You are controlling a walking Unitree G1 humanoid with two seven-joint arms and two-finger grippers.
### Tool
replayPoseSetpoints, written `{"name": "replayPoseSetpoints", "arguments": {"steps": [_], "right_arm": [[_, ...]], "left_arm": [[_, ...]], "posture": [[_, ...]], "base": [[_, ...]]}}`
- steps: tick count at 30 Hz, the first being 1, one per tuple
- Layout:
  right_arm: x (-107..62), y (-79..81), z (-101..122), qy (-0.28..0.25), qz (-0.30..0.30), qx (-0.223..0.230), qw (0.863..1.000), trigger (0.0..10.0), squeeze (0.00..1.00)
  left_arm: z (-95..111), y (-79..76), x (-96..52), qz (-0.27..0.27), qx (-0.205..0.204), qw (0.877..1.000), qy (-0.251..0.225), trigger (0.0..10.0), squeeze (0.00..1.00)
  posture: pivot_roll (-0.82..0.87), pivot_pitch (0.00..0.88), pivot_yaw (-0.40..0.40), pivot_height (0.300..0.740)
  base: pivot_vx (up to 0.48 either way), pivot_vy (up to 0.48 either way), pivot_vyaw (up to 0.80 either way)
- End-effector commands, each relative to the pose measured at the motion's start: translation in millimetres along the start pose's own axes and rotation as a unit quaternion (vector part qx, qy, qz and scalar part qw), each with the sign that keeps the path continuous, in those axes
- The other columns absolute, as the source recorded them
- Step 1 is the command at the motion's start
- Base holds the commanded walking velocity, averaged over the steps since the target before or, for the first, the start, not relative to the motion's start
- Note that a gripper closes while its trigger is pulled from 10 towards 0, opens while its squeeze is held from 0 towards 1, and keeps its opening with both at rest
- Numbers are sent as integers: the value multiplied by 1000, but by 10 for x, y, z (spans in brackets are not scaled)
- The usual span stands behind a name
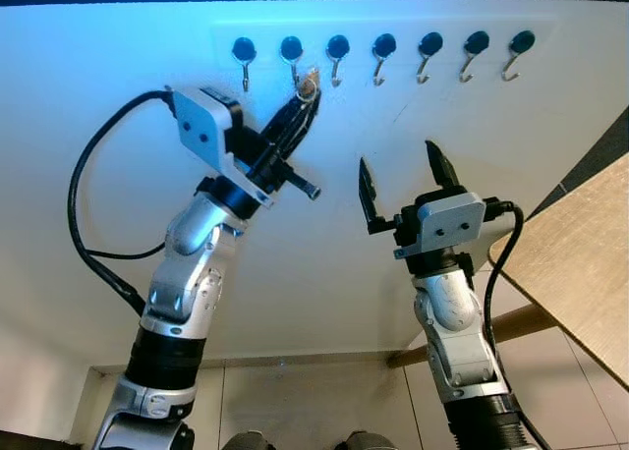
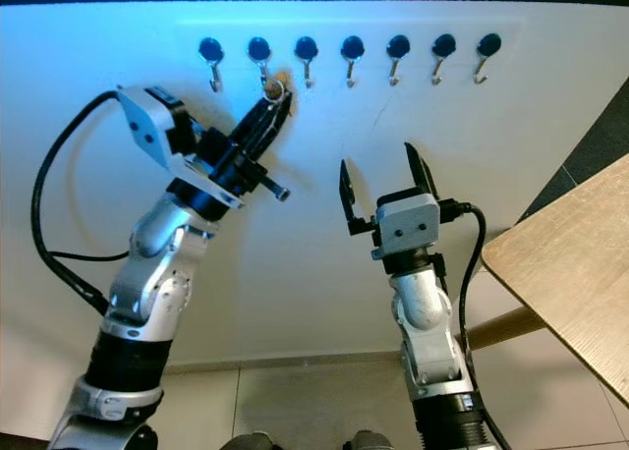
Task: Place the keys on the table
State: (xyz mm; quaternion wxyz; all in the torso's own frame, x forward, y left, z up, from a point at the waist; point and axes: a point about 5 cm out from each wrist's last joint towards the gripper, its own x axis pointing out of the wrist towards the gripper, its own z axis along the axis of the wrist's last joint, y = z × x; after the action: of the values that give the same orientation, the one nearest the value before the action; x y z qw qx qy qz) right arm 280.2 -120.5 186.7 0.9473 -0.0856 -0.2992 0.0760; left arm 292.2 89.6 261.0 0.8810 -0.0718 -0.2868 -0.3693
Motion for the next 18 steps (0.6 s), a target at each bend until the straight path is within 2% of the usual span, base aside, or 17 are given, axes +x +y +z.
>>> {"name": "replayPoseSetpoints", "arguments": {"steps": [1,8,13,16,18], "right_arm": [[-26,0,-29,11,1,2,1000,10000,0],[-27,-1,-27,11,1,2,1000,10000,0],[-33,-5,-33,11,0,1,1000,10000,0],[-43,-2,-43,13,0,1,1000,10000,0],[-64,5,-56,16,2,1,1000,10000,0]], "left_arm": [[65,-12,25,-12,1,1000,-9,10000,0],[99,-30,38,-15,0,1000,-16,10000,0],[183,-14,36,6,-3,999,-47,10000,0],[181,-34,6,6,3,999,-49,10000,0],[129,-78,-75,0,8,999,-39,10000,0]], "posture": [[6,97,-7,740],[5,97,-7,740],[5,98,-7,740],[4,99,-7,740],[5,100,-9,740]], "base": [[0,0,0],[0,0,0],[0,0,0],[0,0,0],[0,0,0]]}}
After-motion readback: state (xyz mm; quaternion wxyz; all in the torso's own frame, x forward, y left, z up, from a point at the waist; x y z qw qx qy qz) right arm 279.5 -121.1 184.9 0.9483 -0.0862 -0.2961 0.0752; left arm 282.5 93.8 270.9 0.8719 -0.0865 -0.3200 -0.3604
